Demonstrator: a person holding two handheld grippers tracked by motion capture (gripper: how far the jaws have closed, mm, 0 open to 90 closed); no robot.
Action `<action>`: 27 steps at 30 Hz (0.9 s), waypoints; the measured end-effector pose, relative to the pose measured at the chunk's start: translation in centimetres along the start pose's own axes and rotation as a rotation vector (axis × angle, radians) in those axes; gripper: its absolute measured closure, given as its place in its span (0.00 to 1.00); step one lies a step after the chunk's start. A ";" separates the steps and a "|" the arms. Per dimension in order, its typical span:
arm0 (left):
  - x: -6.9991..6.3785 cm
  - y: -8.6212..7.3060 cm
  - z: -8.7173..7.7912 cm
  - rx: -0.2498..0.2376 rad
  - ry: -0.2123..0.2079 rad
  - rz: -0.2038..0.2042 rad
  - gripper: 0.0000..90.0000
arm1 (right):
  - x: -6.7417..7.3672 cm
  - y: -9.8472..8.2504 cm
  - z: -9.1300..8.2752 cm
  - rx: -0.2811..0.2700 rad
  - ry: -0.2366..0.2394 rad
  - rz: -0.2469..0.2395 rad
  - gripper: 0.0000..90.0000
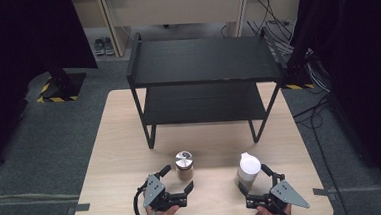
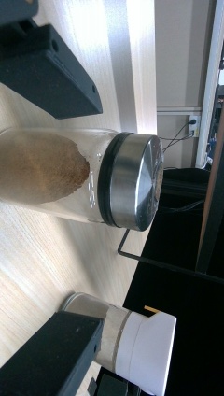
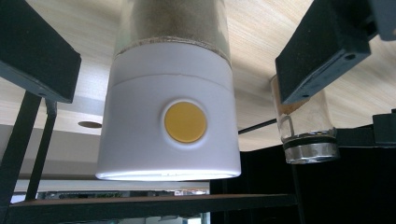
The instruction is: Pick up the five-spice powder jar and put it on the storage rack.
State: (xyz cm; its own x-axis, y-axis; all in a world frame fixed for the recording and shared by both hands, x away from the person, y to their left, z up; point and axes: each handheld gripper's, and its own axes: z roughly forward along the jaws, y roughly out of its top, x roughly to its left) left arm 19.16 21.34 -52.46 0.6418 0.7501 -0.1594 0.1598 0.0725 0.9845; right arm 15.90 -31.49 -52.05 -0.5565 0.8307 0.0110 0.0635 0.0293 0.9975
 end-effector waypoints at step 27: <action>0.0 0.0 0.0 -0.001 0.003 -0.001 0.00 | -0.1 0.0 0.0 0.000 -0.001 0.009 0.00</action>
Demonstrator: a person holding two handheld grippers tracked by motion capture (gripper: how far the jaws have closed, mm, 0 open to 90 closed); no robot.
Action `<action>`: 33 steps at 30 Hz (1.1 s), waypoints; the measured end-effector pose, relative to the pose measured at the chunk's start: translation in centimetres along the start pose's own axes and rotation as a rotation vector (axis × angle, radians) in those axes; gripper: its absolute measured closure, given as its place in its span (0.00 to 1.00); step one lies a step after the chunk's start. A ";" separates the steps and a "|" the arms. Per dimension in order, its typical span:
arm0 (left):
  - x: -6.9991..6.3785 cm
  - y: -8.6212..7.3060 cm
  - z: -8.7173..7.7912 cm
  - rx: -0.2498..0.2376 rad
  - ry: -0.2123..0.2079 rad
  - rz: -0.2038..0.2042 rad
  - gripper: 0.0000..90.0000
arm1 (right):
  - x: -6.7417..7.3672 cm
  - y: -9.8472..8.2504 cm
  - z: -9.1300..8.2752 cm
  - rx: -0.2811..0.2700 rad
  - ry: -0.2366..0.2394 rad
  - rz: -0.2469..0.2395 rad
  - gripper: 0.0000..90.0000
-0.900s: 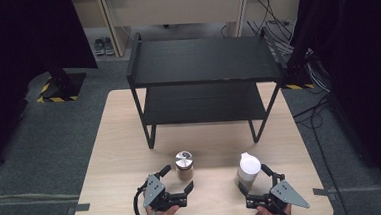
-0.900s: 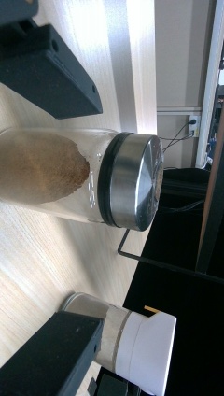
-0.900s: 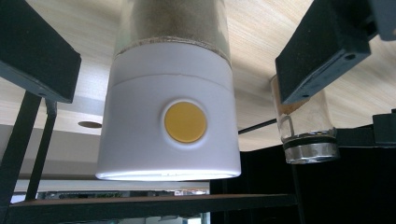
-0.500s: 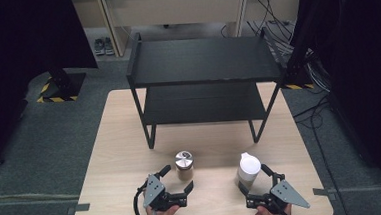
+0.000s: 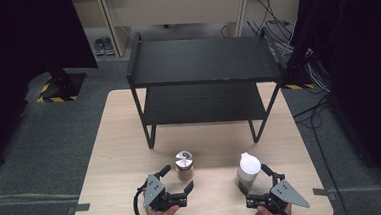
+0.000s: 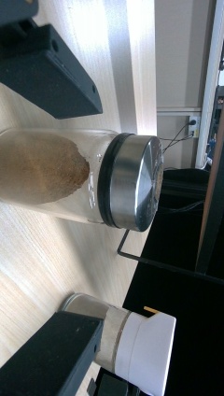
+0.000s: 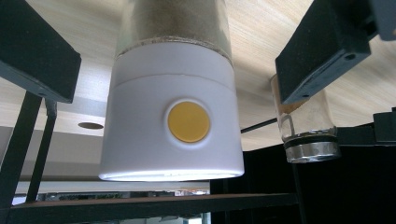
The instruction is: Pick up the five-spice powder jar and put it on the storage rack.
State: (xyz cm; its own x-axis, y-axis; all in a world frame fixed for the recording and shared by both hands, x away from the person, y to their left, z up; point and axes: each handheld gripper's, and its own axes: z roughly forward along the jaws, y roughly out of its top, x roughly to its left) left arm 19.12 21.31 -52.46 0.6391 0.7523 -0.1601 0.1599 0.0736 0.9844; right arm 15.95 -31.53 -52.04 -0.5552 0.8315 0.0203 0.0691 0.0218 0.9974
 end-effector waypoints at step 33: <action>0.1 0.6 0.6 0.028 0.012 -0.017 0.00 | -0.1 0.0 0.0 0.001 0.001 0.013 0.00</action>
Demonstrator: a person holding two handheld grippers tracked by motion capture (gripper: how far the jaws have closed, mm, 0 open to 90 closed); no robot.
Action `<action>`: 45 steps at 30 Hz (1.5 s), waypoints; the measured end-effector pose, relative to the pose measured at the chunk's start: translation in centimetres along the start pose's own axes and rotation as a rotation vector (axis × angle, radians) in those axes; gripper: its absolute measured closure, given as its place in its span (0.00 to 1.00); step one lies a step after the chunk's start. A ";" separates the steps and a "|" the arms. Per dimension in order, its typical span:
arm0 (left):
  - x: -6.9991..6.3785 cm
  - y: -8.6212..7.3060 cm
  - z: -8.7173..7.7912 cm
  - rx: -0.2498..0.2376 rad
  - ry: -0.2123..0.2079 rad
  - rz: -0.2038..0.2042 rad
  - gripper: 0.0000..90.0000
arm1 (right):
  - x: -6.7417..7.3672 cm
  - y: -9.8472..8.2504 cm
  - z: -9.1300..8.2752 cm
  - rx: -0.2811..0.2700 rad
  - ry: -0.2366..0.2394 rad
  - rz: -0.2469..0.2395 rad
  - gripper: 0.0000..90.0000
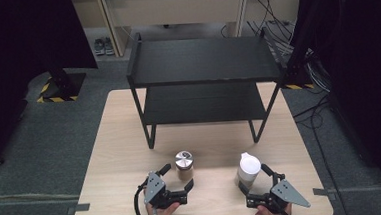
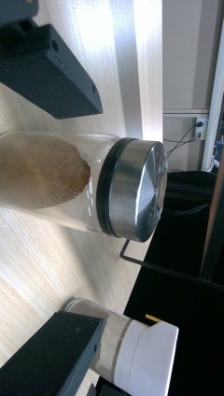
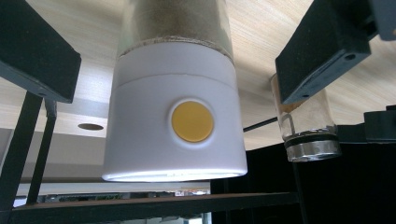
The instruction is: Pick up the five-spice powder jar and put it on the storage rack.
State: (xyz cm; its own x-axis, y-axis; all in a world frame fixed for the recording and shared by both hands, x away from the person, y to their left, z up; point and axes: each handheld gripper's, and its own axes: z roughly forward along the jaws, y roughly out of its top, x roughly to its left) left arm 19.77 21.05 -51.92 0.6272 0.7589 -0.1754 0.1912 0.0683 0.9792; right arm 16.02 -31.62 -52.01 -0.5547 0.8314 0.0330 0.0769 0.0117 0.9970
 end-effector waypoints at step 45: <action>1.1 3.8 3.7 0.158 0.006 0.039 0.01 | -0.1 0.0 0.0 -0.003 -0.004 0.013 0.00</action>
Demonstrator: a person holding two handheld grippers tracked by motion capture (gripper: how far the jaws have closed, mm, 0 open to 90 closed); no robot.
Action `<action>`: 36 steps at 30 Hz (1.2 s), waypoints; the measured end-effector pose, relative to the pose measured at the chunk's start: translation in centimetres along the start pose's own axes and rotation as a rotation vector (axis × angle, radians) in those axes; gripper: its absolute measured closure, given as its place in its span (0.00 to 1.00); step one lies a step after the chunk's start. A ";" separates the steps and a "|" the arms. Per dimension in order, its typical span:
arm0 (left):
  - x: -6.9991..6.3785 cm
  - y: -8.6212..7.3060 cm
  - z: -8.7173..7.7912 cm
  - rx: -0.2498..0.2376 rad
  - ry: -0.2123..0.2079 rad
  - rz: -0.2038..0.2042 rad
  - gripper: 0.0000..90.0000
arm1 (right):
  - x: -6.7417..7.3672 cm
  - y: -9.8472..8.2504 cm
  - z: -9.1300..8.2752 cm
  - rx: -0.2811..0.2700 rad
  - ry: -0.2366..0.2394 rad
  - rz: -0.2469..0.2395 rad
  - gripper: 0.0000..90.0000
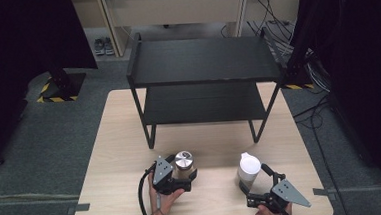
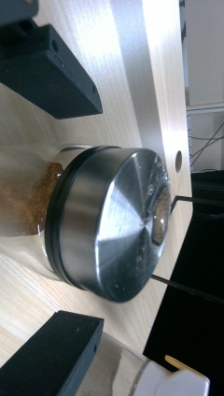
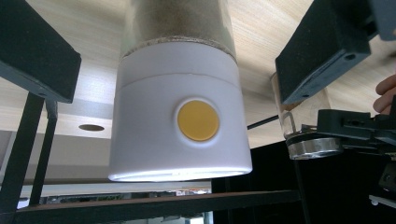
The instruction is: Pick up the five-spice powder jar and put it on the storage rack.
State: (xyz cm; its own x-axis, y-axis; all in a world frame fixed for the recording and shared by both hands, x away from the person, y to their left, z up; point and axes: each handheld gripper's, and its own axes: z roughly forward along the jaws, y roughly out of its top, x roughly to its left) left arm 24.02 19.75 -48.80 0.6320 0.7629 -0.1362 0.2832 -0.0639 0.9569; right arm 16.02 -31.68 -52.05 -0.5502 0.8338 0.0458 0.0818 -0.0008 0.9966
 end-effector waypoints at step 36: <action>-0.9 0.7 0.6 0.049 0.048 0.046 0.33 | -0.1 0.0 0.0 0.000 0.002 0.003 0.00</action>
State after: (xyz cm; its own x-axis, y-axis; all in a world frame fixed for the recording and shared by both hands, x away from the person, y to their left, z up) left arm 24.13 18.66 -48.13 0.6101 0.7884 -0.0791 0.2910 -0.1301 0.9478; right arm 16.06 -31.75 -52.05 -0.5519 0.8325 0.0485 0.0836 -0.0026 0.9965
